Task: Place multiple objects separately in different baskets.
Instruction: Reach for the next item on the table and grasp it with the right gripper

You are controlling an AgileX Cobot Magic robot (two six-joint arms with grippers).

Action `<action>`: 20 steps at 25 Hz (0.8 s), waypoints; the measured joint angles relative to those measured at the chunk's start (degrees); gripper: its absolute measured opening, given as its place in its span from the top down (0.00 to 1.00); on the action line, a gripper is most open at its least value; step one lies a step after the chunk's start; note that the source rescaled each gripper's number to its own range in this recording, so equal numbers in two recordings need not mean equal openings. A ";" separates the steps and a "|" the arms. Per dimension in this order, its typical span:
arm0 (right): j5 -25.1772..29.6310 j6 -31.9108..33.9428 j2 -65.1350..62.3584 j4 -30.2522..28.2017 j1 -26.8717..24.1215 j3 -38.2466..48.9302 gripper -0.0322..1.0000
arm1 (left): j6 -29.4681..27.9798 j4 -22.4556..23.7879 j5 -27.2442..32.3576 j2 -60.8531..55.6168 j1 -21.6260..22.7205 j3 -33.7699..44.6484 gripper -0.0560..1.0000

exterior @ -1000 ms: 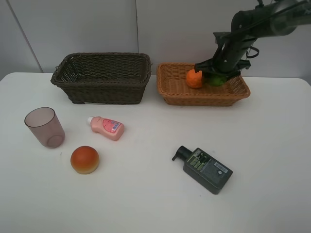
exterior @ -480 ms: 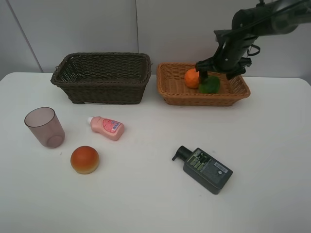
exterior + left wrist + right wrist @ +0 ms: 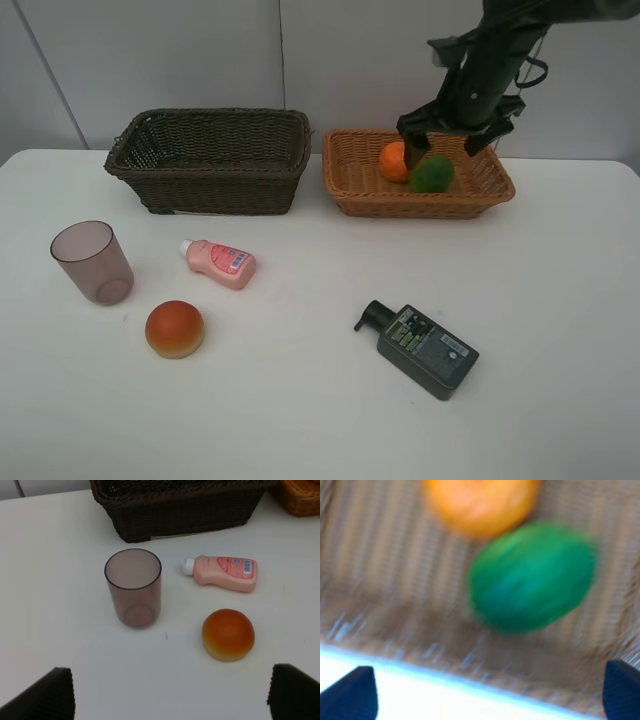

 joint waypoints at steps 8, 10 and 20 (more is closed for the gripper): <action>1.97 -6.50 -8.49 6.06 8.07 15.80 0.06 | 0.00 0.00 0.00 0.00 0.00 0.00 0.00; 1.83 -6.91 -10.51 7.06 9.93 19.36 0.06 | 0.00 0.00 0.00 0.00 0.00 0.00 0.00; -2.24 -7.24 -18.07 7.06 18.30 34.40 0.06 | 0.00 0.00 0.00 0.00 0.00 0.00 0.00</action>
